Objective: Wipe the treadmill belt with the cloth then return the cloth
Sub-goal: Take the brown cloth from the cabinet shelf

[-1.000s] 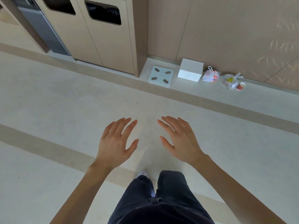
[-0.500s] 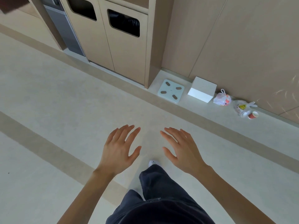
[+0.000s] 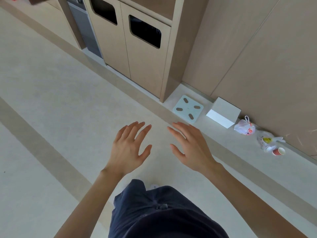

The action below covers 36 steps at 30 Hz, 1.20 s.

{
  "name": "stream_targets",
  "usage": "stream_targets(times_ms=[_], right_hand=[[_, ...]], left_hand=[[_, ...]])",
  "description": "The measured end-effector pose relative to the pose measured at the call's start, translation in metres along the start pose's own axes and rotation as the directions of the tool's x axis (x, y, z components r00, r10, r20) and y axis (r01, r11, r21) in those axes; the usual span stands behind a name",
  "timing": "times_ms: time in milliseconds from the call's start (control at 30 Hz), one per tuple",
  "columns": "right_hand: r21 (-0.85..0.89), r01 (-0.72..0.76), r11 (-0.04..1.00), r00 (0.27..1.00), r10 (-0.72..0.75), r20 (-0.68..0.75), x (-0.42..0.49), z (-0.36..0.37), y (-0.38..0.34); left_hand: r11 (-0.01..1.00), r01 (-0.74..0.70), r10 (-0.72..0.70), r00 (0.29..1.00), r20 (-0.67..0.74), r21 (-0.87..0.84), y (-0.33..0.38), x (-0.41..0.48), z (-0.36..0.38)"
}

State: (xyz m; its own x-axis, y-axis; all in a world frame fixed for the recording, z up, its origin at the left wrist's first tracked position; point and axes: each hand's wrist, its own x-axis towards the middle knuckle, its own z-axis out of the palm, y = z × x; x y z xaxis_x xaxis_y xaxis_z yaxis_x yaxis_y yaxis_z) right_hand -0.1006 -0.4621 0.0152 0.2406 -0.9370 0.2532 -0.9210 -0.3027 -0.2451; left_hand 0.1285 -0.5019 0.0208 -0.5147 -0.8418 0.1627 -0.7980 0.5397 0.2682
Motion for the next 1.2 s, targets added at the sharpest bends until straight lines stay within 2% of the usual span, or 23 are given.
stream_targets(times_ms=[167,300,433,967,1200], right_hand=[[0.032,0.013,0.999,1.0,-0.013,0.02,0.017,0.013,0.016],[0.042,-0.012,0.999,0.998,0.009,0.058,0.036,0.025,0.028],[0.028,-0.029,0.999,0.999,0.028,0.037,0.065,0.035,0.036],[-0.004,-0.108,0.994,0.993,0.108,-0.037,0.253,0.075,0.029],[-0.018,-0.098,0.995,0.992,0.096,-0.083,0.32,0.09,0.04]], left_hand=[[0.999,0.035,-0.035,0.999,0.009,0.0,-0.007,0.022,0.009],[1.0,0.023,-0.023,0.999,0.041,0.0,-0.021,0.04,0.016],[1.0,-0.01,0.01,0.999,0.044,-0.006,-0.043,0.067,0.017],[0.988,-0.157,0.157,0.985,0.076,-0.007,-0.193,0.211,-0.022],[0.986,-0.163,0.164,0.985,0.055,-0.026,-0.235,0.259,-0.025]])
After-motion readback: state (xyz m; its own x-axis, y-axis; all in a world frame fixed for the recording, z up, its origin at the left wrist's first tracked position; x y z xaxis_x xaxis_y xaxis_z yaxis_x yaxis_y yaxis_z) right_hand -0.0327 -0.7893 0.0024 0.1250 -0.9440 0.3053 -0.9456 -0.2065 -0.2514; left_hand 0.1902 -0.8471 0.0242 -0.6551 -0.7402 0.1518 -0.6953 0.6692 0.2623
